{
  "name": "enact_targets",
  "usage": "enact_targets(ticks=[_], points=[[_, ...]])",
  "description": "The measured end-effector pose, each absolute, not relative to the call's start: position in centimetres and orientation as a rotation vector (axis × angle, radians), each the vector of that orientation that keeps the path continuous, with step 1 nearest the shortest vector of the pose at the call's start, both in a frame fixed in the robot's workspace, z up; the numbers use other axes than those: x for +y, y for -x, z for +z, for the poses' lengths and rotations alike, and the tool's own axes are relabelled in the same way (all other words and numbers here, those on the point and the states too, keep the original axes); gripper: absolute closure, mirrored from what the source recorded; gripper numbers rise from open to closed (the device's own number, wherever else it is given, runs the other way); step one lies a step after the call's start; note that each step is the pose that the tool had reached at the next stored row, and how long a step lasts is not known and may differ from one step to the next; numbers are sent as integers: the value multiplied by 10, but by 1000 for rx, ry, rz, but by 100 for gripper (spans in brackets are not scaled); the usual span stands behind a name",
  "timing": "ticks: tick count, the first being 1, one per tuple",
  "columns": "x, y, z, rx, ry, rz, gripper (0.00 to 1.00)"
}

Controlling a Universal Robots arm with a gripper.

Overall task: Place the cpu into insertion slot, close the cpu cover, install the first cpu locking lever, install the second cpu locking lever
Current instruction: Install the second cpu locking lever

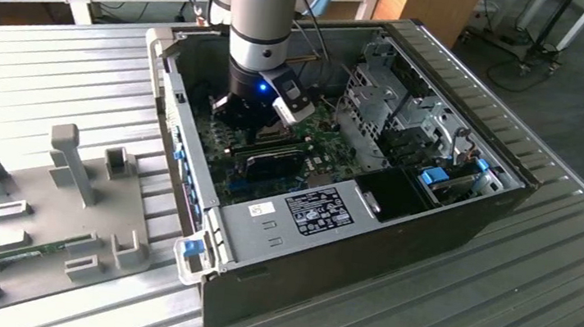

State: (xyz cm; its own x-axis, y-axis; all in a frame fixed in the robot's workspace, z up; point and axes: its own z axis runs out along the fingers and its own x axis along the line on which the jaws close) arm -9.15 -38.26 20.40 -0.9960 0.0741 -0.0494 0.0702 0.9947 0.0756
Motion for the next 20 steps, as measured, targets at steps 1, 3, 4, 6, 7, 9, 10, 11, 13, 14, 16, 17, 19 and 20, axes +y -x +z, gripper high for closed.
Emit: enact_targets(ticks=[1,3,4,6,7,9,10,11,13,14,16,17,19,20], points=[[-383,92,204,3085,-112,117,90],[-383,92,204,3084,-112,119,90],[-383,92,203,3084,-112,119,90],[-383,92,203,3084,-112,119,90],[-383,93,203,3085,-112,120,90],[-383,93,203,3084,-112,124,90],[-383,93,202,3084,-112,127,90],[-383,93,202,3083,-112,131,90],[-383,93,202,3082,-112,139,90],[-383,94,202,3082,-112,144,90],[-384,94,201,3080,-112,154,90],[-384,94,201,3080,-112,158,90],[-384,95,200,3078,-113,168,90],[-384,95,200,3077,-113,172,90]])
